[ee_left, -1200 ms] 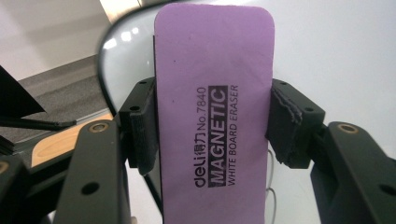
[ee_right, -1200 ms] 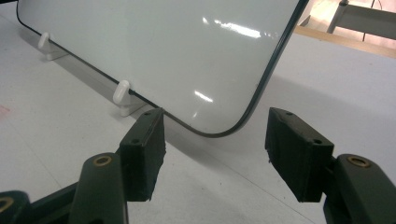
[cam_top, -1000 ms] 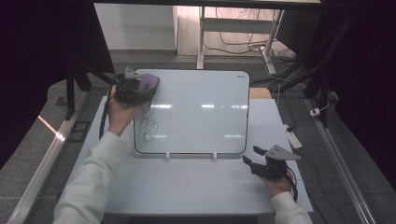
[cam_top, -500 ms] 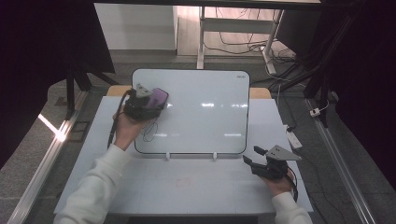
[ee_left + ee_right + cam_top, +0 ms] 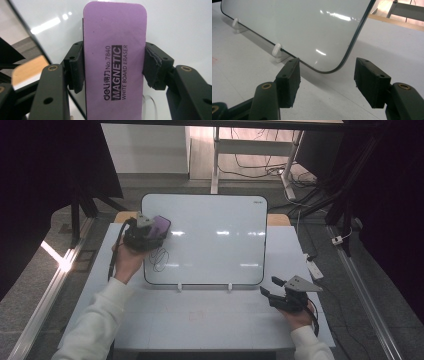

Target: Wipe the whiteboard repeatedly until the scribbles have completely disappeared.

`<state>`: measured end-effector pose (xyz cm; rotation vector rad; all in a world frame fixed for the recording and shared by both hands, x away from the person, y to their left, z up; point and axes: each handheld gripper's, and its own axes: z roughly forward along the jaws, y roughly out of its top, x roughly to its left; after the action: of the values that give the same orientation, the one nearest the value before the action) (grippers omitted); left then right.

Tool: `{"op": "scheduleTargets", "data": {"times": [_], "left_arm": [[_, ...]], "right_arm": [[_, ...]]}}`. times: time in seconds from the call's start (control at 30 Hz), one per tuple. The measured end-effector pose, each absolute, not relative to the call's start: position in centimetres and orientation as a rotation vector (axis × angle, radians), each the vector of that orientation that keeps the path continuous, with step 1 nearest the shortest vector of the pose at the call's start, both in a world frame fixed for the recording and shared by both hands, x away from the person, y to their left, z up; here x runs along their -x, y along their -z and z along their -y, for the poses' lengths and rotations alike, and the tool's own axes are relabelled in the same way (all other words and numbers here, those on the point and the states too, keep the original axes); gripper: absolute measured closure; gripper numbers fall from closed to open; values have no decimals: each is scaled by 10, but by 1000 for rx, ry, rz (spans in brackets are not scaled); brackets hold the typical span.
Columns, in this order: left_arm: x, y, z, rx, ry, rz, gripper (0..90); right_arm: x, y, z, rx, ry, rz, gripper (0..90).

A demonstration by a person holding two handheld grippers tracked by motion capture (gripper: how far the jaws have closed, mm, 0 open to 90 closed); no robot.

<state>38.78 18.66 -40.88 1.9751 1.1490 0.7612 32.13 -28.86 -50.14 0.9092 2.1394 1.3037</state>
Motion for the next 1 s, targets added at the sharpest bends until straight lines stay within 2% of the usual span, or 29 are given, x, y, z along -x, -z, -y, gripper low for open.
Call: {"op": "scheduleTargets", "data": {"times": [0.23, 0.57, 0.73, 1.0], "left_arm": [[-349, 458, -173, -2010, -712, -1109, 411], [-325, 486, -162, -2091, -679, -1072, 410], [-331, 480, -164, -2088, -667, -1065, 410], [-371, 430, -170, -2017, -752, -1089, 411]], "right_arm": [[-321, 501, 287, -903, -1310, -2139, 373], [-320, 501, 286, -899, -1304, -2140, 373], [-320, 501, 287, -903, -1306, -2139, 373], [-321, 501, 286, -898, -1305, -2139, 373]]}}
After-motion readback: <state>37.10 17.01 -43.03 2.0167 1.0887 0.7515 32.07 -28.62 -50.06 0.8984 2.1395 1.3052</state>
